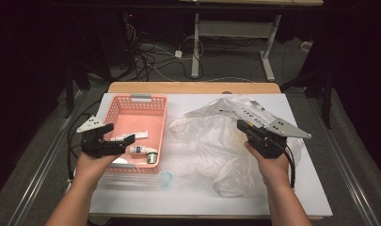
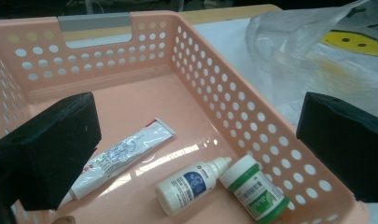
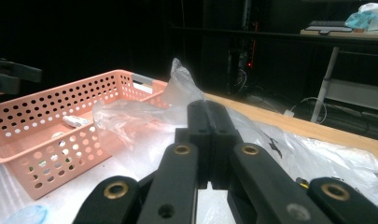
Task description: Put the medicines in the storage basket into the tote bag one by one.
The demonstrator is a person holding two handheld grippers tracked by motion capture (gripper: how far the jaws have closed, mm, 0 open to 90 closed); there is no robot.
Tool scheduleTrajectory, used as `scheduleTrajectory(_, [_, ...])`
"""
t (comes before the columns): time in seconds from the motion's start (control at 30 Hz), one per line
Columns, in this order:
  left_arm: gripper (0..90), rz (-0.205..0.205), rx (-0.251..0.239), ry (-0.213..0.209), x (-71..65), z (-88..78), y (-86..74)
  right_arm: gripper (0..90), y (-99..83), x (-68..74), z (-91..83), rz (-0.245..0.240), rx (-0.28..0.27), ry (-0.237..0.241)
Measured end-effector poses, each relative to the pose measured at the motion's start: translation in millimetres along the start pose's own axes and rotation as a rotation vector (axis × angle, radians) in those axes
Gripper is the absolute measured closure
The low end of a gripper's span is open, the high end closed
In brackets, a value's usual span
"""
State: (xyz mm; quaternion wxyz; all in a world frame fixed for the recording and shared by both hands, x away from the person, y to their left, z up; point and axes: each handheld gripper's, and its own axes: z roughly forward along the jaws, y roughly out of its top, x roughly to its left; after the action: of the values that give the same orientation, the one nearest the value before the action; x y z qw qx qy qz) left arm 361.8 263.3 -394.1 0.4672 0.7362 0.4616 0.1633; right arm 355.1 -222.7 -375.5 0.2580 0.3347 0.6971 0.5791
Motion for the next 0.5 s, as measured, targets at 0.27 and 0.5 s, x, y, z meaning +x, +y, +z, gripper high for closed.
scheduleTrajectory(0.27, [27.0, -0.005, 0.056, -0.003, 11.6, 13.3, 15.9, 90.0, -3.0, 0.1, -1.2, 0.000, 0.005, 0.005])
scheduleTrajectory(0.5, [49.5, -0.029, 0.137, 0.014, 20.9, 28.3, 23.2, 90.0, -3.0, 0.1, -4.1, 0.004, 0.002, 0.009])
